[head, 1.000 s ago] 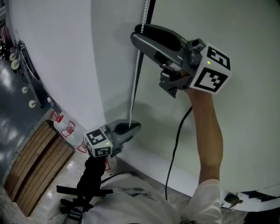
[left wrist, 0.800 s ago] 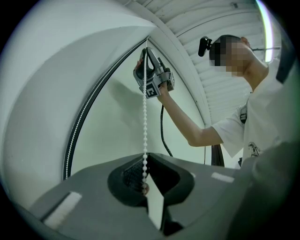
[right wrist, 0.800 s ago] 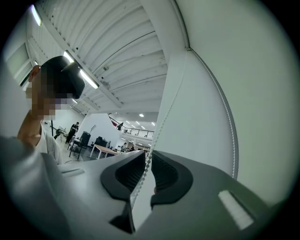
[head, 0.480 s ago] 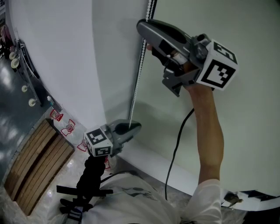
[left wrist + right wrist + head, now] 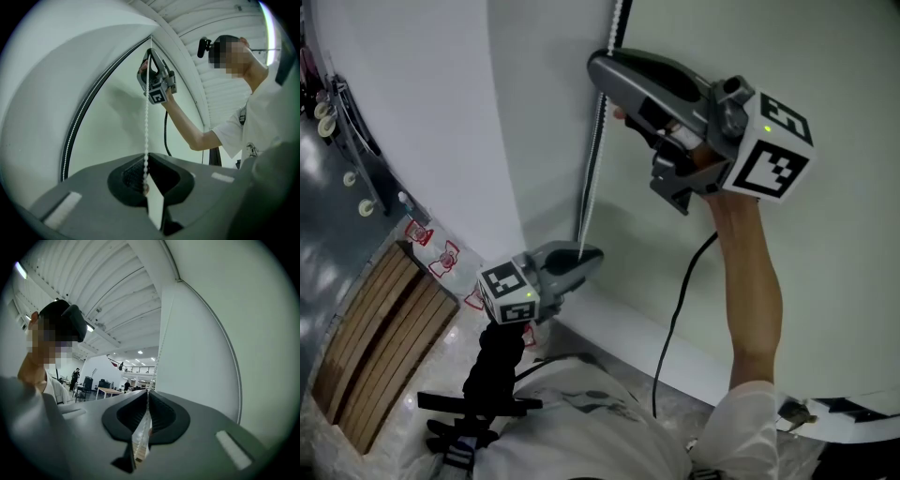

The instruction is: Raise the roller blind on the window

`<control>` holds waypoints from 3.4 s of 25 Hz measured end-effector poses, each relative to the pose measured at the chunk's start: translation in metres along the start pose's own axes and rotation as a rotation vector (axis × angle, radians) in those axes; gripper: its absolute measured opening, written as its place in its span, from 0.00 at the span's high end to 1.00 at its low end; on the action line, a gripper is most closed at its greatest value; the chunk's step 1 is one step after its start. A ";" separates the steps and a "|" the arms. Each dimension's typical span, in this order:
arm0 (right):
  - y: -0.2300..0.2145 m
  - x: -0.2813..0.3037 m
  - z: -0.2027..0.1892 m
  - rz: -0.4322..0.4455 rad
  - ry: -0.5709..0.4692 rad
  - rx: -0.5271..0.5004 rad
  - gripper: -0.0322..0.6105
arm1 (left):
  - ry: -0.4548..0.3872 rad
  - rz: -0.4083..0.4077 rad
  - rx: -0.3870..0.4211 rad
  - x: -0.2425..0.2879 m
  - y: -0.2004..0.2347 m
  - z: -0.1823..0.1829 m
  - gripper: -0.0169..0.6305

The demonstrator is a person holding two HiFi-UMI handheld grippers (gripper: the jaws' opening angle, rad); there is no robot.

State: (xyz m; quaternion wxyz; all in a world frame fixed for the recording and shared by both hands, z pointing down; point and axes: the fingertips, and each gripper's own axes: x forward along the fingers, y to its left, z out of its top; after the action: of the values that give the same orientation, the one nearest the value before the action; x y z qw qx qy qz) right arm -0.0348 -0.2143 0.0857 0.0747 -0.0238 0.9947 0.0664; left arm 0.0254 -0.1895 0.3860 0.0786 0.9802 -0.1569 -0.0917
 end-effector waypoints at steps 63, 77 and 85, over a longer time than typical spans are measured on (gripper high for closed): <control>-0.008 0.006 0.016 0.005 -0.020 -0.138 0.79 | -0.001 -0.020 0.040 -0.006 0.000 -0.001 0.98; -0.010 0.006 0.027 -0.035 -0.034 -0.110 0.92 | 0.013 -0.036 0.027 -0.007 -0.004 -0.010 0.98; -0.017 -0.007 0.023 -0.023 -0.093 0.003 0.93 | 0.013 -0.037 0.006 -0.004 -0.002 -0.006 0.98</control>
State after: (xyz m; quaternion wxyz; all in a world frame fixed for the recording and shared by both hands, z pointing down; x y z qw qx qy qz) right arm -0.0236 -0.2278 0.0618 0.1216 -0.0321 0.9899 0.0650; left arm 0.0234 -0.1851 0.3921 0.0748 0.9837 -0.1388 -0.0864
